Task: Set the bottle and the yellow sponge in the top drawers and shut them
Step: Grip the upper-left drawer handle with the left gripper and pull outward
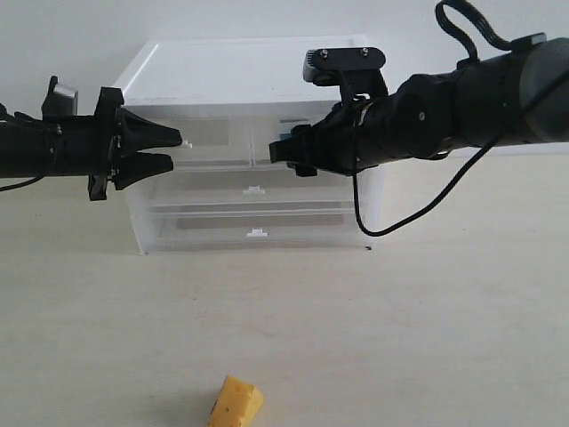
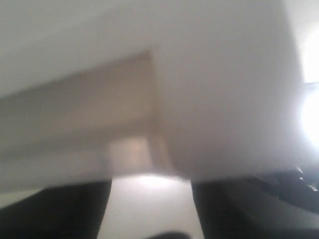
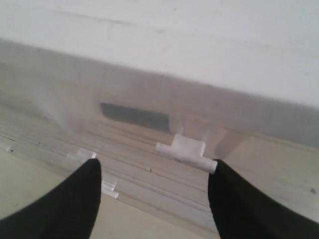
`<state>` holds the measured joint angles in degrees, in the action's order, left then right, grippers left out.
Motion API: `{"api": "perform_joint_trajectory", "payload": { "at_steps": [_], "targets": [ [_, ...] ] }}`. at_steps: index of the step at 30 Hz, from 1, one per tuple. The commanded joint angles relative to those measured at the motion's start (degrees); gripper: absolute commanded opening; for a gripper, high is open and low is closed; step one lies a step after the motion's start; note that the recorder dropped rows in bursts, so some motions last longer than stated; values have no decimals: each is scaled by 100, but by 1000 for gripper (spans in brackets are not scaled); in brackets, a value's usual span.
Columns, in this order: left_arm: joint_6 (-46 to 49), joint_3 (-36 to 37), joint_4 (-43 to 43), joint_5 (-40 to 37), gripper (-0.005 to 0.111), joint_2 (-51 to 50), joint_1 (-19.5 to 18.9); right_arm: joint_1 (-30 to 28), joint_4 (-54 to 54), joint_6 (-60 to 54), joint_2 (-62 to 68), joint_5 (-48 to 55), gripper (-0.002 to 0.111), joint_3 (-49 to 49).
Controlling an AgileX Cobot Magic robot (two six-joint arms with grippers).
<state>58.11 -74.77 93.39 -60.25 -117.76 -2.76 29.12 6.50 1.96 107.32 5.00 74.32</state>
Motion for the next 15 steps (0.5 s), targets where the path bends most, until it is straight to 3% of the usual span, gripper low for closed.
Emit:
{"api": "perform_joint_trajectory", "payload": {
  "at_steps": [1,15],
  "targets": [
    [57,-83,476,-2,47,14,4,-61,-102,-150,122,-786,58,127],
    [57,-83,656,-113,47,14,4,-61,-102,-150,122,-771,58,127]
  ]
}}
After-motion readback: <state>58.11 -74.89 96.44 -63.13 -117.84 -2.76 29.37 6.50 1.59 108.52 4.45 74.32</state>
